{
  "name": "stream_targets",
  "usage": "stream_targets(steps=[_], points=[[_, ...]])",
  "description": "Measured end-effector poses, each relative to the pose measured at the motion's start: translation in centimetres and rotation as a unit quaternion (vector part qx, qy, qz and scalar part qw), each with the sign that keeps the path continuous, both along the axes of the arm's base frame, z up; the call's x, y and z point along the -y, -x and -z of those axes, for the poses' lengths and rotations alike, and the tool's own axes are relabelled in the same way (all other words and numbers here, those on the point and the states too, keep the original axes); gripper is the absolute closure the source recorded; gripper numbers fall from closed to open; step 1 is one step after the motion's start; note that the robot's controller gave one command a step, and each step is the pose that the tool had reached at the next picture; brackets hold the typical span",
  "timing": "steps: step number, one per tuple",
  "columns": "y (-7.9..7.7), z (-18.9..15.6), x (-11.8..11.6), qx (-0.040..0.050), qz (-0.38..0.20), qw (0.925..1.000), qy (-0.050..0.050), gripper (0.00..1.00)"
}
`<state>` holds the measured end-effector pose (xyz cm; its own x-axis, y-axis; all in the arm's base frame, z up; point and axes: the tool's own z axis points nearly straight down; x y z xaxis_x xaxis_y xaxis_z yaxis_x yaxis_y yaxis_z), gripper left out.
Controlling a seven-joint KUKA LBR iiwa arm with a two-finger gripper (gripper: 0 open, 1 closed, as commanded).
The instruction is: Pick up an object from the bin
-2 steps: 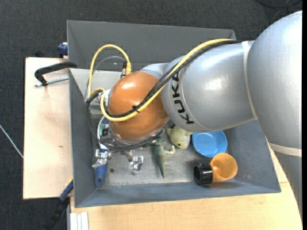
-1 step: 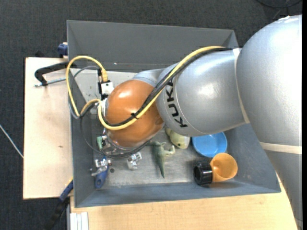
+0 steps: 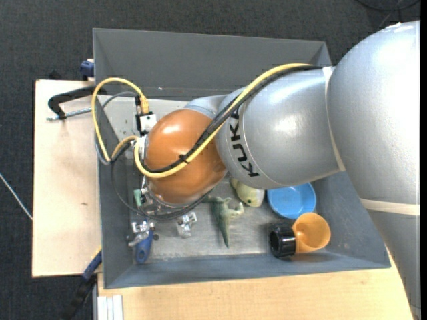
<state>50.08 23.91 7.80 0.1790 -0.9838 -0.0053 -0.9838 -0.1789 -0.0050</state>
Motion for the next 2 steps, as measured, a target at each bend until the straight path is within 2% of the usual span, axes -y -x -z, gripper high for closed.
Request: stream_targets(steps=[1, 2], points=[[0.1, 0.0, 0.0, -0.0014, 0.0, 1.0, 0.001, 1.0], [-0.1, -7.0, -0.2, 0.0023, 0.001, 1.0, -0.001, 1.0]])
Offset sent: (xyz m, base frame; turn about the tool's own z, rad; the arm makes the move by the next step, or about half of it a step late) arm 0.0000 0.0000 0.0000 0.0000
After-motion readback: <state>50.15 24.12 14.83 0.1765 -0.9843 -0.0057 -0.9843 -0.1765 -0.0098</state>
